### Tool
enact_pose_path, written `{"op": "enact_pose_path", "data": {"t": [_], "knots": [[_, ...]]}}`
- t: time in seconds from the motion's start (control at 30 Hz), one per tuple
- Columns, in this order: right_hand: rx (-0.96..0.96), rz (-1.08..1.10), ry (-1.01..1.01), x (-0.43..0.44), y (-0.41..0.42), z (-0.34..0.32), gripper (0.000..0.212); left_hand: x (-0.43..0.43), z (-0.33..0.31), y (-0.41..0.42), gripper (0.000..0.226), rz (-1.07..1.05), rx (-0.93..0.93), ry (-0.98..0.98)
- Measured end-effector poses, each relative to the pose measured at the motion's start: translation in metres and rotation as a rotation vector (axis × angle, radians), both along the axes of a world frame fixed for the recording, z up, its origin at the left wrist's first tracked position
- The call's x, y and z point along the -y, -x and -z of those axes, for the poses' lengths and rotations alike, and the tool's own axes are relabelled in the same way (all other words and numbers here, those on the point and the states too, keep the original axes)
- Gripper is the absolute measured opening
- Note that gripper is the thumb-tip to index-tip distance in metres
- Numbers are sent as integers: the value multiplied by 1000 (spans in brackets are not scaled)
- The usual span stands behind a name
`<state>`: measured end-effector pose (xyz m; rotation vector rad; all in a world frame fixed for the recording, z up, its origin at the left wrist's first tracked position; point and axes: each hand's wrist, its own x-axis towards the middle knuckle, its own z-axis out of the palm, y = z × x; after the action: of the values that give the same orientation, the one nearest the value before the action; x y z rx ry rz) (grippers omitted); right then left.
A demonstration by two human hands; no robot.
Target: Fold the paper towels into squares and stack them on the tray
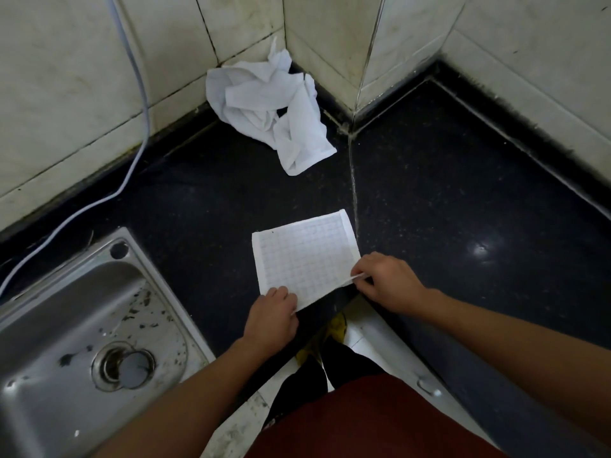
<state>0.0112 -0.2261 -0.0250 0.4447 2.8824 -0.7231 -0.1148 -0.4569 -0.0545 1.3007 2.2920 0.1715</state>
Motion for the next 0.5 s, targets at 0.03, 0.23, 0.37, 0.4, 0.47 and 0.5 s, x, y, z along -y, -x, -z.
{"op": "enact_pose_path", "data": {"t": [0.03, 0.23, 0.37, 0.4, 0.47, 0.5], "knots": [[53, 45, 43, -7, 6, -1, 12, 2, -3, 9, 9, -61, 48, -26], [104, 378, 224, -35, 63, 3, 18, -12, -21, 83, 6, -475, 186, -181], [132, 511, 214, -46, 98, 16, 22, -33, -19, 119, 6, -613, 187, -177], [147, 532, 205, -48, 103, 19, 23, -38, -16, 124, 6, -647, 200, -160], [178, 554, 189, -50, 111, 25, 22, -43, -10, 130, 7, -688, 220, -118], [193, 556, 177, -51, 114, 27, 21, -45, -6, 132, 7, -695, 226, -99]]}}
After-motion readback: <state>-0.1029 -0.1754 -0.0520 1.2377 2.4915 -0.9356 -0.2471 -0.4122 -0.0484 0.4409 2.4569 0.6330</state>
